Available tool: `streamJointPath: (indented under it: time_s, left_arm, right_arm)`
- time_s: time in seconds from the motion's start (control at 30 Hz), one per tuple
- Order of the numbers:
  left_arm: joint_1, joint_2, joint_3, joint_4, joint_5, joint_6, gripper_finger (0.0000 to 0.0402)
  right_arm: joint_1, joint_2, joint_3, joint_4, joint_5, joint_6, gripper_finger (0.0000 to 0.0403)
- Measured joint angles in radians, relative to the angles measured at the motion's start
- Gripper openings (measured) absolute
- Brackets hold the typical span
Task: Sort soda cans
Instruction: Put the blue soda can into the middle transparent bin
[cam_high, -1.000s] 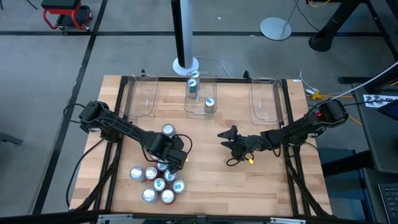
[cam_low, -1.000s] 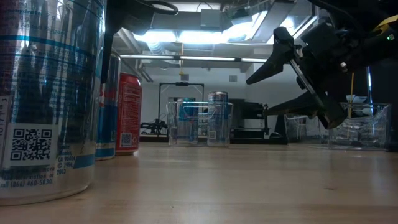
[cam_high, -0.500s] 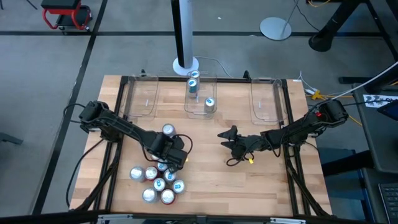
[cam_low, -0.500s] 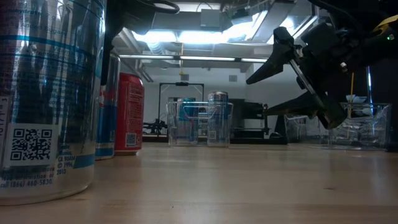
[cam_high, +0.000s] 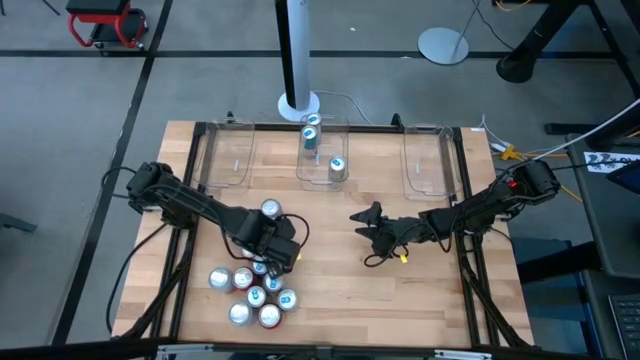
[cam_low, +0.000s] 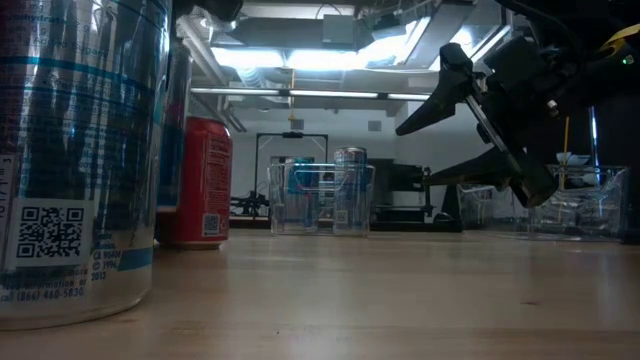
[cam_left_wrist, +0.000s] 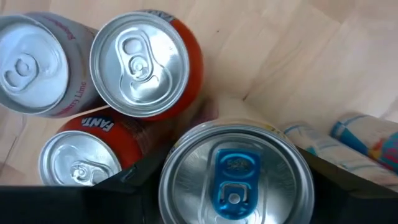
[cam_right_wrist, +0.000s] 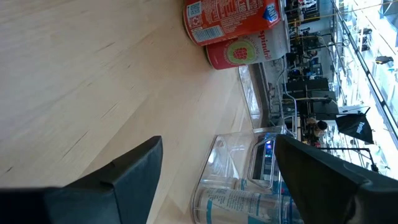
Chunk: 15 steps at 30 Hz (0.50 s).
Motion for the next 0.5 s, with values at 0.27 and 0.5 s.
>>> streamJointPath:
  time_s: [0.27,0.5]
  left_arm:
    - [-0.008,0.000,0.099,-0.045,0.000,0.009,0.0233]
    - [-0.009,0.000,0.202,-0.085,-0.025,0.069,0.0232]
  right_arm:
    - [0.000,0.000,0.000,0.000,0.000,0.000,0.0310]
    - [0.000,0.000,0.000,-0.001,0.000,0.000,0.0310]
